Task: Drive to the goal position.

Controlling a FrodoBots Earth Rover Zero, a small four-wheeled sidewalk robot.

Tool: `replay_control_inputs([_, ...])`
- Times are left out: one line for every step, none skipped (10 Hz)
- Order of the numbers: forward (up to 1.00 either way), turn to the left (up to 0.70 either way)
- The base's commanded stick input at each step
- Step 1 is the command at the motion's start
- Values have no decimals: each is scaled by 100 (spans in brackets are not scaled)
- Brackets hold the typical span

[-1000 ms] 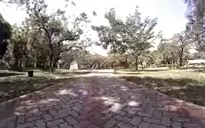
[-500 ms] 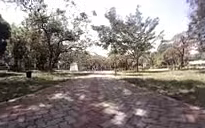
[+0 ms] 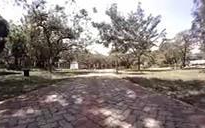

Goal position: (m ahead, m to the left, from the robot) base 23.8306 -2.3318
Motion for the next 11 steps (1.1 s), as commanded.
replay_control_inputs([70, 0])
replay_control_inputs([70, 0])
replay_control_inputs([70, 0])
replay_control_inputs([70, 0])
replay_control_inputs([70, 0])
replay_control_inputs([70, 0])
replay_control_inputs([70, 0])
replay_control_inputs([70, 0])
replay_control_inputs([70, 0])
replay_control_inputs([70, 0])
replay_control_inputs([70, 0])
